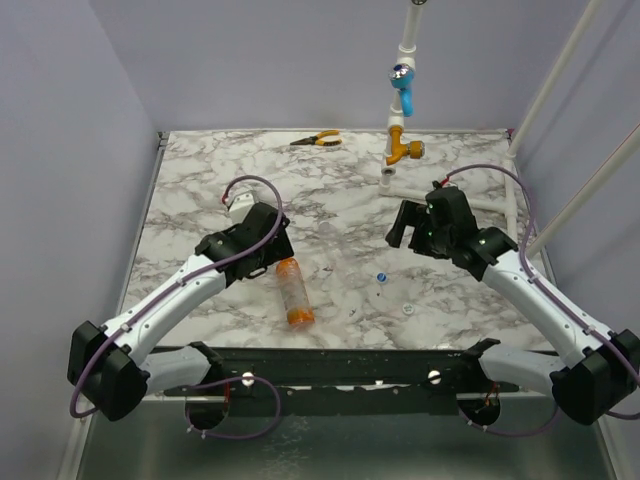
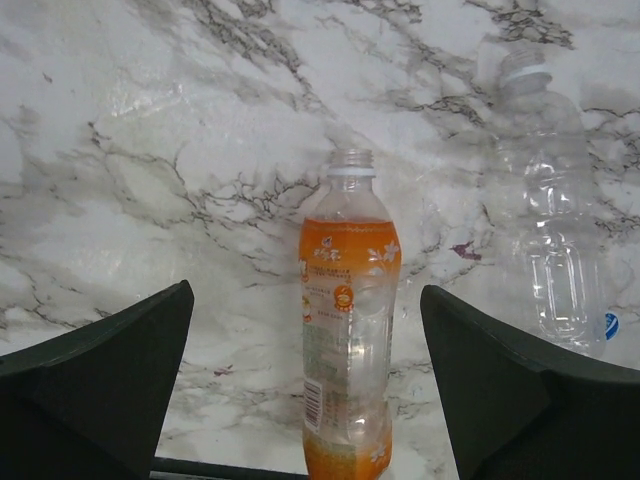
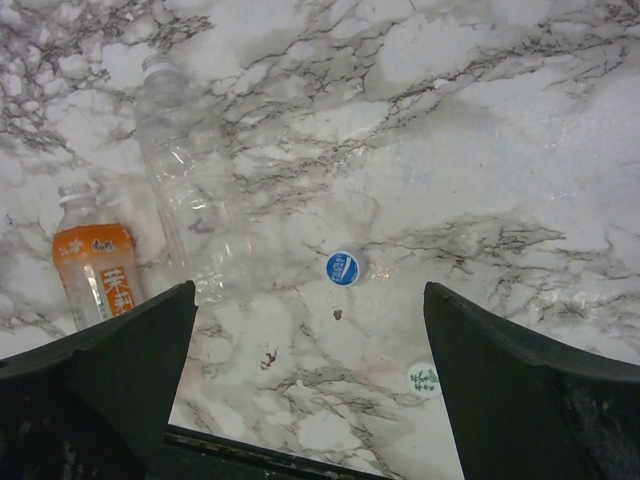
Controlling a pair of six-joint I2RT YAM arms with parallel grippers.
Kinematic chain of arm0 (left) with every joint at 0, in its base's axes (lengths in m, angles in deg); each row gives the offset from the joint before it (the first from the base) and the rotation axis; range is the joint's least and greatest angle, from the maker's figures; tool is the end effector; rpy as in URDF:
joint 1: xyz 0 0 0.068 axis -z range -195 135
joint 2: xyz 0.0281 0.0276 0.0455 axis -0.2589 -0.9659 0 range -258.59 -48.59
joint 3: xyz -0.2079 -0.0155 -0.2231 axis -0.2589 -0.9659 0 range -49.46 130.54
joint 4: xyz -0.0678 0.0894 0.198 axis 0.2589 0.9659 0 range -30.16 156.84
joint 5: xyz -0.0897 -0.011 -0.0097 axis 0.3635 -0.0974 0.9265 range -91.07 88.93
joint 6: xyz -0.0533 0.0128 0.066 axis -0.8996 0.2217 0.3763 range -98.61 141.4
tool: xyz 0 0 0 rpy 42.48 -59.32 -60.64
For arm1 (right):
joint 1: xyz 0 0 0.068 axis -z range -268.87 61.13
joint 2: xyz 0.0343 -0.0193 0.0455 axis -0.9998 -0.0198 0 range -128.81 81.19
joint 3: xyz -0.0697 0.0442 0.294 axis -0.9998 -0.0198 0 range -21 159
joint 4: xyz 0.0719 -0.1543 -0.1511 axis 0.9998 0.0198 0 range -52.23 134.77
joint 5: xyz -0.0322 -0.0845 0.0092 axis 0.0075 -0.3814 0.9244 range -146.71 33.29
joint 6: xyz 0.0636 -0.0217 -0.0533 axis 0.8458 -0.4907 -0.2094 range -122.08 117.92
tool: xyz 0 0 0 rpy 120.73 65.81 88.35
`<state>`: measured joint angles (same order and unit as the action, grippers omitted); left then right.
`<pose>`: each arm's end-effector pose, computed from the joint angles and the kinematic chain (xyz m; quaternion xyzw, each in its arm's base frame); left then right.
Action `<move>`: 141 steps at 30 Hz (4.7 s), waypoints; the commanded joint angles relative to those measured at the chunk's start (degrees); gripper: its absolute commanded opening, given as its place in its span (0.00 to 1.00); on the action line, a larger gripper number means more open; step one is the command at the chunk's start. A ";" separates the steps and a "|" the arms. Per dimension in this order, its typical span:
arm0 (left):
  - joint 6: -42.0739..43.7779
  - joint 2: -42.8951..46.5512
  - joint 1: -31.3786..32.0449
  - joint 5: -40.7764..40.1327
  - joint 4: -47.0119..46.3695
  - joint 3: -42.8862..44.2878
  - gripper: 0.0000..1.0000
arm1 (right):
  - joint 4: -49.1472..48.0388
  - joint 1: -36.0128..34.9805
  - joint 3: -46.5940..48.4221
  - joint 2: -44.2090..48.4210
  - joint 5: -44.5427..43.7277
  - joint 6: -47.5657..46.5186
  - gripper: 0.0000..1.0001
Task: Screw on the bottle caps
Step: Pick up the plastic bottle at the center of the board, then screw the bottle cap onto the plastic bottle.
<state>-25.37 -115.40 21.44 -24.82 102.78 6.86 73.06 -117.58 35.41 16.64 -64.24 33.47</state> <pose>0.1823 -0.0967 0.2930 -0.1479 0.9196 -0.0578 0.3593 0.1935 0.0947 0.3096 0.0806 0.9134 0.1587 0.3660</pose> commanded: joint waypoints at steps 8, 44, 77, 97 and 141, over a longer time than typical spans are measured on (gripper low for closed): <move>-20.16 -2.47 10.98 -5.08 -0.59 -9.38 0.99 | -2.57 -0.03 -4.98 -0.99 3.39 1.12 1.00; 14.31 -13.93 6.53 4.76 -35.56 -17.53 0.69 | -6.37 0.02 -14.31 -10.15 2.08 4.29 0.95; 36.11 19.34 8.79 15.82 -47.46 -23.62 0.59 | 5.47 -10.31 -19.48 -9.53 -5.89 19.61 0.62; 53.29 24.33 8.76 38.68 -44.73 -21.91 0.57 | 3.42 -10.49 -18.07 -11.80 -4.51 17.75 0.33; 56.52 25.27 8.78 59.63 -36.09 -17.72 0.57 | -7.08 -6.78 8.08 1.38 55.61 0.74 0.29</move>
<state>30.65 -90.33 30.01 31.96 66.41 -12.71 67.33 -124.37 44.56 17.51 -13.77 34.90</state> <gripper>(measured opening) 0.634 0.332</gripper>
